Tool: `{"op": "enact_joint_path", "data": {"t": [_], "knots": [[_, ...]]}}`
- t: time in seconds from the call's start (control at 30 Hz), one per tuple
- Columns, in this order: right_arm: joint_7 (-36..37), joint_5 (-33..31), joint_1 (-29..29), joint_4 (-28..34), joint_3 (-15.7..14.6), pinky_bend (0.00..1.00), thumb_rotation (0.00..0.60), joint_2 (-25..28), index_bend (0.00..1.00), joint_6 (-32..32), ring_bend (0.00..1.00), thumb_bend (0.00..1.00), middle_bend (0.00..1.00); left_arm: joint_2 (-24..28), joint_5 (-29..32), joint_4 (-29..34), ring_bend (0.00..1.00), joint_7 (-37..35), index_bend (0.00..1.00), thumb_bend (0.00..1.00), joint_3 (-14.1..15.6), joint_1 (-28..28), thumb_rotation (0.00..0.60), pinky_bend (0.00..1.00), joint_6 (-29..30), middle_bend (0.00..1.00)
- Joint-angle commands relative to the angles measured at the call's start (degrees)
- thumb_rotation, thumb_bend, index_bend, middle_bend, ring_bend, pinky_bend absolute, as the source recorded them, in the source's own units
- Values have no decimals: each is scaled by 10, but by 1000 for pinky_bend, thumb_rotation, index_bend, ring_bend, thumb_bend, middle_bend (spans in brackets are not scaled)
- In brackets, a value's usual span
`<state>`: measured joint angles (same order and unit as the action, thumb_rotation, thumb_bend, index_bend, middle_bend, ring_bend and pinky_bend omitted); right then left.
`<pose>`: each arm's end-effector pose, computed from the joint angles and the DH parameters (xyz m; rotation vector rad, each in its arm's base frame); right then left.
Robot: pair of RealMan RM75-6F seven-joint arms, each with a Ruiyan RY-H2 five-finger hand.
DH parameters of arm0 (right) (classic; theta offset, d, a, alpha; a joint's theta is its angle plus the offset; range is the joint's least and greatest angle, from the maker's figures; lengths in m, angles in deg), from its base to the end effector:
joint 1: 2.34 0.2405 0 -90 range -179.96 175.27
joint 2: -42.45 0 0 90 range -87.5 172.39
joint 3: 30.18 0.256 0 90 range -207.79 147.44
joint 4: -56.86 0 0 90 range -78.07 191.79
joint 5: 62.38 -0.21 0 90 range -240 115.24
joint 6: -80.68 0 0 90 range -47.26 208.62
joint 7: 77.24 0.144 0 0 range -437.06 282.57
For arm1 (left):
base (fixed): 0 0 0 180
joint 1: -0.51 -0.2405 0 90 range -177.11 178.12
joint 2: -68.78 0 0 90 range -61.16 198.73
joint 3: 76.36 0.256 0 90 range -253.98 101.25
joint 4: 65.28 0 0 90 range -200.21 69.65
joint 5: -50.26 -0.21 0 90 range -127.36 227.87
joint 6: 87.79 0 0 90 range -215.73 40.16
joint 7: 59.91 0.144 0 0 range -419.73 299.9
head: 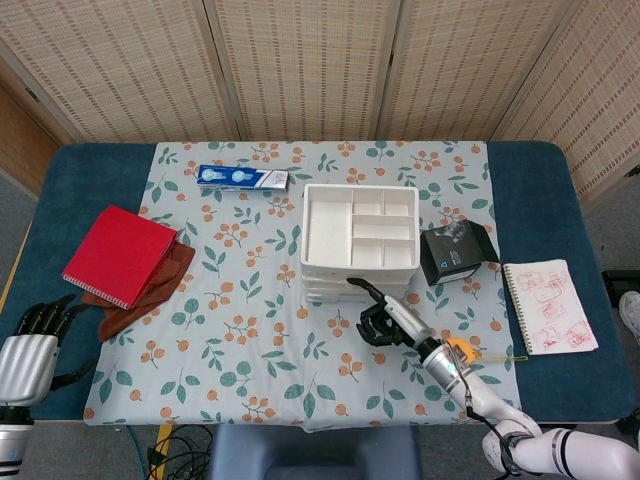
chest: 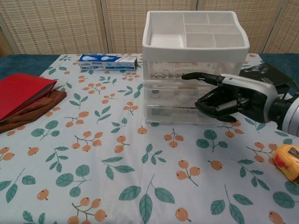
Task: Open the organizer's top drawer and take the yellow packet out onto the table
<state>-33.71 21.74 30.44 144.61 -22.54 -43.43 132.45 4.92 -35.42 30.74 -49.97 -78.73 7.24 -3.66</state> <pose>-0.1693 -0.2889 -0.0195 1.5551 -1.9799 1.4116 -0.2946 0.1878 0.1515 -1.4565 -0.8147 -0.8297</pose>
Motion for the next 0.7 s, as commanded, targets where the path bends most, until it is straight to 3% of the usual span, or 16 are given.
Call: {"op": "enact_joint_path", "data": {"t": [0.03,0.53,0.7], "knots": [[5,-5,5,-8,2,898,600,-7,42,-3,889,515,790,2,1,0,149,-2,198,175,-1,0,600,126,1,133],[31,-6,28,-41,2,898,600,-32,42,-10,892,521,790,4,4,1,149,-3,198,175,-1,2,600,126,-4,133],[38,-5,33,-49,0,898,600,-32,70,-11,896,577,790,3,6,2,150,1,198,175,-2,4,600,126,-7,133]]}}
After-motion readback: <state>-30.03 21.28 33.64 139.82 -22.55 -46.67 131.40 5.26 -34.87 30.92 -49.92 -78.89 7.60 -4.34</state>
